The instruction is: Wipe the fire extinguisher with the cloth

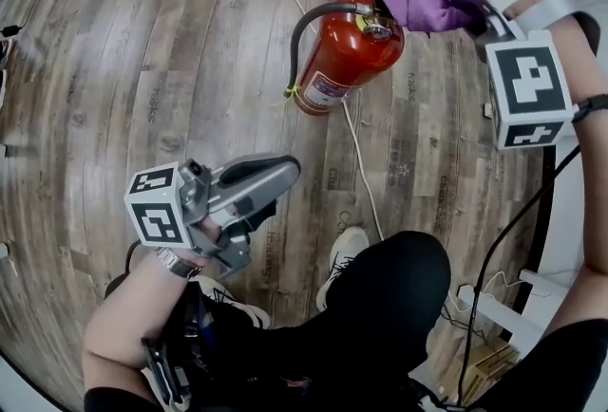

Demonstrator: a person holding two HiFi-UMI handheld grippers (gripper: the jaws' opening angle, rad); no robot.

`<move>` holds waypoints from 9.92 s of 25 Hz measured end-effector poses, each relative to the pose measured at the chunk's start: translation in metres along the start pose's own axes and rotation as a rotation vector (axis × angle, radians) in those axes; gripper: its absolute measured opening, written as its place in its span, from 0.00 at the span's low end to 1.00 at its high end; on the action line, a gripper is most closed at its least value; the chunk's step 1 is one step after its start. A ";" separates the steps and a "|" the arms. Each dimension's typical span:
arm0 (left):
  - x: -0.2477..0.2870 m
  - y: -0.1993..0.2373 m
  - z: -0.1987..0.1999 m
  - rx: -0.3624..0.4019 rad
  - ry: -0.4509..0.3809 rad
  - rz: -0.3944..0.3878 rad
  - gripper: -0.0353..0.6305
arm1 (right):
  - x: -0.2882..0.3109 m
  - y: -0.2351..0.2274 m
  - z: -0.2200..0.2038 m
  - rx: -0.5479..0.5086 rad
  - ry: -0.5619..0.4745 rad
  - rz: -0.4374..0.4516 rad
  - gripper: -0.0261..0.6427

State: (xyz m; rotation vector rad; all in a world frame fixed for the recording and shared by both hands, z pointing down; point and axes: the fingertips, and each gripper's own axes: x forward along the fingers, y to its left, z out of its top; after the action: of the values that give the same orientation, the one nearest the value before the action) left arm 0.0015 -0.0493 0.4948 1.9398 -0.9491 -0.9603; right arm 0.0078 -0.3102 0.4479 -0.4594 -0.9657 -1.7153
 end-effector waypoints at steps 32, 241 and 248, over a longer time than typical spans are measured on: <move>0.008 0.009 0.014 0.126 -0.035 0.019 0.21 | -0.123 0.018 0.105 1.803 -1.666 0.466 0.15; 0.055 0.122 0.081 1.965 1.295 0.221 0.12 | -0.212 -0.022 0.184 2.000 -1.915 0.570 0.04; 0.015 0.212 0.034 1.980 1.374 0.319 0.12 | -0.214 -0.026 0.186 2.010 -1.890 0.566 0.04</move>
State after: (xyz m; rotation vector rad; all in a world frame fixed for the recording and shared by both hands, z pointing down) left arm -0.0803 -0.1644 0.6568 2.5679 -1.1213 2.1863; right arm 0.0332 -0.0311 0.3982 -0.6317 -2.6232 1.1896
